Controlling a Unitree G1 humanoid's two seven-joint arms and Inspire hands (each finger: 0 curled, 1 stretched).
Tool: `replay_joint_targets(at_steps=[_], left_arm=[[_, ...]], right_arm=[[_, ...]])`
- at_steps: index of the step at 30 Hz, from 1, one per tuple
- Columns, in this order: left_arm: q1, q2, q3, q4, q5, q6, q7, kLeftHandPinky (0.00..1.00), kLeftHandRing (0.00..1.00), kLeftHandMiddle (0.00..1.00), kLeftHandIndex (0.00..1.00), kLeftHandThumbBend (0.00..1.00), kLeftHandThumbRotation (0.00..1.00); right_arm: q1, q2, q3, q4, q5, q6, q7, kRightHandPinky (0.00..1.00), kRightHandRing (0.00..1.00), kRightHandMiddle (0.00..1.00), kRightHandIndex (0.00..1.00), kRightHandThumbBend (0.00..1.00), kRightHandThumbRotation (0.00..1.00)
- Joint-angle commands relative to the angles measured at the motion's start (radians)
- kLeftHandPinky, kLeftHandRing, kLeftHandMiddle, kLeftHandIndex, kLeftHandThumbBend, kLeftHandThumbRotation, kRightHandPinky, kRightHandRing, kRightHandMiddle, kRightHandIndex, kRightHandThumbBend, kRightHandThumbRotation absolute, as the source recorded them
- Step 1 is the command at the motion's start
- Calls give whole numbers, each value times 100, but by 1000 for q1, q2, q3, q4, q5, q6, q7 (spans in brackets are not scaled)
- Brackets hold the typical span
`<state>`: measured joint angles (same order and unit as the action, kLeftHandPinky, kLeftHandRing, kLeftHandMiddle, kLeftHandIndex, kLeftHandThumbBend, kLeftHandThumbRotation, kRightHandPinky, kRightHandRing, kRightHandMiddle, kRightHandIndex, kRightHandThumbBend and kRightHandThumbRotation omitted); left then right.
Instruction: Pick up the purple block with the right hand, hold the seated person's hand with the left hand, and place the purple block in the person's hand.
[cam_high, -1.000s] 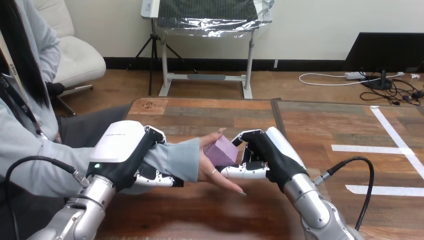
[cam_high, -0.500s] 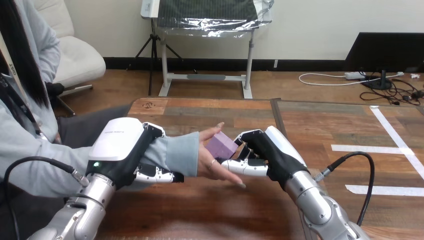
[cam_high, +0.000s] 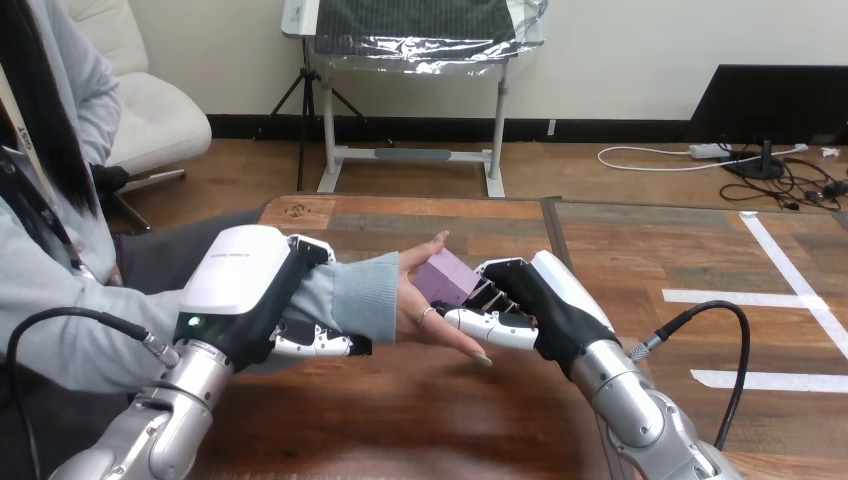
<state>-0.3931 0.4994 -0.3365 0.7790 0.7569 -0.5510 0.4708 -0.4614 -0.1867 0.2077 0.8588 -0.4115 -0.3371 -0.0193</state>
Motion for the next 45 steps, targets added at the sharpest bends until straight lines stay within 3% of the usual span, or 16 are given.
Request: replay_joint_targets(at_steps=[1, 25, 36, 45], left_arm=[[-82, 2, -1, -33, -4, -42, 22, 32, 33, 36, 38, 91, 36], [-69, 34, -1, 20, -5, -125, 55, 34, 34, 37, 38, 92, 37], [-61, 48, -7, 36, 12, -153, 94, 36, 34, 37, 39, 92, 39], [-48, 57, -6, 45, 12, -177, 120, 38, 36, 39, 42, 92, 37]], right_arm=[[-94, -13, 1, -46, 7, 3, 10, 47, 51, 55, 56, 76, 64], [-118, -38, 9, -24, -6, -2, 35, 47, 52, 56, 57, 77, 71], [-126, -44, 11, -28, -17, 14, 48, 53, 57, 60, 62, 86, 82], [-136, -52, 3, -20, -3, -9, 60, 60, 64, 68, 71, 96, 91]])
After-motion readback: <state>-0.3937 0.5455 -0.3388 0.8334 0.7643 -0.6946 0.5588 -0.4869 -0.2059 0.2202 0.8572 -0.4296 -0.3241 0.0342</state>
